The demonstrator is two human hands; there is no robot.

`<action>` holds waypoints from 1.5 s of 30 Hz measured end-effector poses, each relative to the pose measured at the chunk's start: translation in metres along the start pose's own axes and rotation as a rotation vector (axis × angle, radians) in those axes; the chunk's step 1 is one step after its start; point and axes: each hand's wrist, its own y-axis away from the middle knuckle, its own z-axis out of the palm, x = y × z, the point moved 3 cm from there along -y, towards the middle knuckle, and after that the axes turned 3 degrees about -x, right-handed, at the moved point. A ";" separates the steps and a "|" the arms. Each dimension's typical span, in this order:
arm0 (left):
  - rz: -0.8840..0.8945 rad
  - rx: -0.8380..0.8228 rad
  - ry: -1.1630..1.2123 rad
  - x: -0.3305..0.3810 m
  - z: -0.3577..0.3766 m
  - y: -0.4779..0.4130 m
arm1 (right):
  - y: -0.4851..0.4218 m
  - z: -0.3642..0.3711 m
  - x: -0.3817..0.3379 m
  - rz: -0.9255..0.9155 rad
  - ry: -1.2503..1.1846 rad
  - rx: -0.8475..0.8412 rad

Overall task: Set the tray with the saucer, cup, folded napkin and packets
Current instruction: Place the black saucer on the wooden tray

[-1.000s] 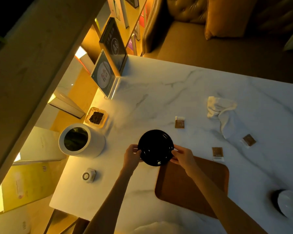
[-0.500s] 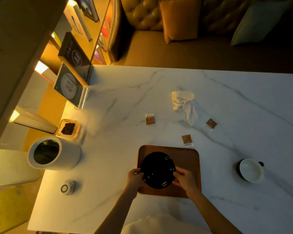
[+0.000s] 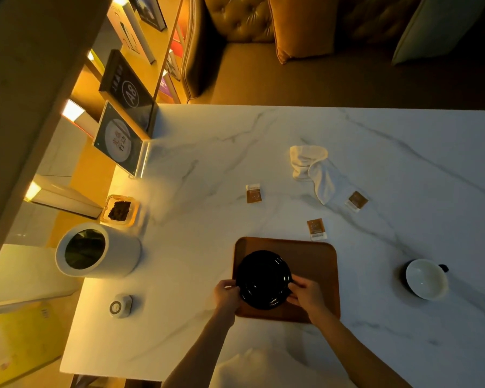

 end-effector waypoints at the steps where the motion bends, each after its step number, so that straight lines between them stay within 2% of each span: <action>1: 0.004 0.008 -0.010 0.000 0.000 -0.001 | -0.001 0.001 0.000 0.000 0.001 -0.002; 20: 0.050 0.069 -0.076 -0.003 0.000 -0.007 | -0.008 0.001 0.005 -0.001 0.014 -0.039; 35: 0.059 0.035 -0.137 -0.002 -0.003 -0.010 | -0.005 -0.002 0.002 0.021 0.096 -0.060; 39: 0.101 0.035 -0.258 0.001 -0.007 -0.004 | 0.003 -0.009 0.001 0.002 0.161 -0.037; 45: 0.272 0.051 -0.520 0.006 0.002 0.021 | 0.039 -0.047 0.001 -0.129 0.256 0.073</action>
